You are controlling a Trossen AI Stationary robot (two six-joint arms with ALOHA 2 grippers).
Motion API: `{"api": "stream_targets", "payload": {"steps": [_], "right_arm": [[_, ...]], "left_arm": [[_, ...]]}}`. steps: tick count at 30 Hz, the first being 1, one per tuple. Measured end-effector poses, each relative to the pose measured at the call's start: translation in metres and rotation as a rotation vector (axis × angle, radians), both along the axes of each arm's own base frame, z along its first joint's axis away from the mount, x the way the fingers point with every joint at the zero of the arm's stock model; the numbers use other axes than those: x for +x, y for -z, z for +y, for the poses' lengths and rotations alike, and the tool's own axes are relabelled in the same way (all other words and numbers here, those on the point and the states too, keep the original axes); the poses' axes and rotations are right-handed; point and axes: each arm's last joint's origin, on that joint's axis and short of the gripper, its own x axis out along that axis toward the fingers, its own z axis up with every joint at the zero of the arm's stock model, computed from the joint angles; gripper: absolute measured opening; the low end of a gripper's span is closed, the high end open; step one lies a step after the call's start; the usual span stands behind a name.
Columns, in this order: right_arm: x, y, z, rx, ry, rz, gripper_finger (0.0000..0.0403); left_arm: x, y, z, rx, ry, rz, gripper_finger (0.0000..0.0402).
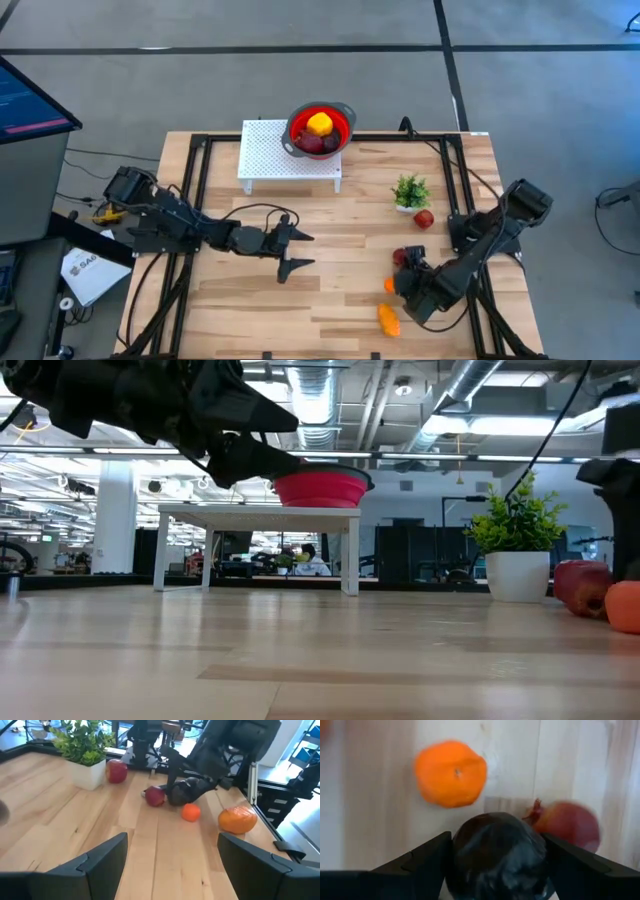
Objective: Pick & Place Fruit
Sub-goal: Put the left black plum into the red strainer bowl on the shelf
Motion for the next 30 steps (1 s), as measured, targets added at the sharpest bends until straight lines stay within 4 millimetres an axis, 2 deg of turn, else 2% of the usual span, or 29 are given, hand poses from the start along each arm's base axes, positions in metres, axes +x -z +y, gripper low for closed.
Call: {"api": "stream_targets", "payload": {"steps": [7,11,14,19,22,25,30], "right_arm": [[0.003,0.004,0.006,-0.077,0.056,0.071,0.0264],[0.005,0.000,0.009,-0.036,0.068,0.049,0.0241],[0.013,-0.007,0.012,0.030,0.067,-0.048,0.0235],[0.043,-0.023,0.008,0.116,-0.012,-0.378,0.0237],[0.063,-0.036,-0.006,0.121,-0.064,-0.548,0.0237],[0.085,-0.052,-0.028,0.101,-0.105,-0.723,0.0237],[0.116,-0.095,-0.077,0.043,-0.147,-1.005,0.0239]], "left_arm": [[0.000,-0.001,0.000,-0.002,0.000,-0.006,0.0301],[0.000,-0.001,0.000,-0.003,0.000,-0.008,0.0301],[0.000,-0.001,0.000,-0.003,0.000,-0.009,0.0301],[0.000,-0.001,0.000,-0.004,0.000,-0.011,0.0301],[0.000,-0.001,0.000,-0.004,0.000,-0.012,0.0301],[0.000,-0.001,0.000,-0.004,0.000,-0.011,0.0301],[0.000,-0.001,-0.001,-0.004,0.003,-0.011,0.0301]]}}
